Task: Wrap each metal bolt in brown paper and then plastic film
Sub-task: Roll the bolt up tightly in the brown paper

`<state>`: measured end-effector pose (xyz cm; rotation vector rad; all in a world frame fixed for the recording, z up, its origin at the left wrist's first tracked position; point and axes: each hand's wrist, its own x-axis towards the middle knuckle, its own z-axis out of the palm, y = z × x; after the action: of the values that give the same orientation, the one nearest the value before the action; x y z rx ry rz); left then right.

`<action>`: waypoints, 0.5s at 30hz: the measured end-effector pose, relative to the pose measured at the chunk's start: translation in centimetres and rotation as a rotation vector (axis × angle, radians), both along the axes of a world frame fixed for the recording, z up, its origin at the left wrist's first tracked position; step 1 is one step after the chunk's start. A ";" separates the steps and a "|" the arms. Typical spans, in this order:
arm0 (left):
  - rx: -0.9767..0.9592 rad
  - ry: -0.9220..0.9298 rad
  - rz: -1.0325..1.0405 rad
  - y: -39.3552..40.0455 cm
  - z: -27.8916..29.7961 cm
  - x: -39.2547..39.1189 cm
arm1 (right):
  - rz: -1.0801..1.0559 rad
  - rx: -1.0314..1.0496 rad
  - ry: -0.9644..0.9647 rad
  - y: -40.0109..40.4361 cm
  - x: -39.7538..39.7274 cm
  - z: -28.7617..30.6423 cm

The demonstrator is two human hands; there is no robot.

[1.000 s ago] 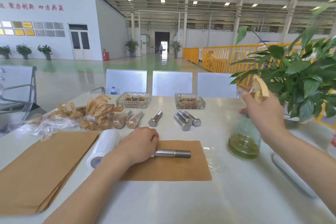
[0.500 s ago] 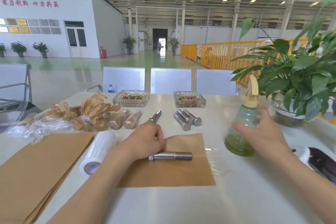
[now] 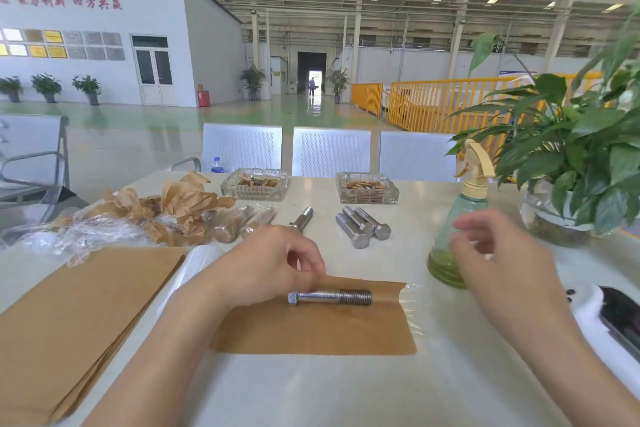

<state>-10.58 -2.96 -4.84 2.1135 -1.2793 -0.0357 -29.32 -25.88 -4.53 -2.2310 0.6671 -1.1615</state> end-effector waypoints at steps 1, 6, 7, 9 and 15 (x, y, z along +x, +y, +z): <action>0.009 -0.010 -0.003 0.1 0.1 -0.1 | 0.101 -0.036 -0.001 1.5 0.3 0.4; 0.103 -0.031 -0.025 0.4 -0.2 -0.8 | 0.380 -0.172 0.361 4.2 3.7 0.3; 0.113 -0.031 -0.028 0.4 -0.3 -1.0 | 0.393 -0.204 0.437 4.1 4.4 -0.1; 0.137 -0.056 -0.018 0.3 -0.3 -1.2 | 0.427 -0.280 0.547 4.0 5.4 -1.0; 0.301 -0.296 0.014 0.2 -0.4 -2.3 | 0.491 -0.447 0.545 3.4 5.9 -2.7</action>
<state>-12.88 -2.74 -5.26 2.4541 -1.5074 0.1003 -23.41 -22.50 -7.21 -2.9009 0.0146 -0.4812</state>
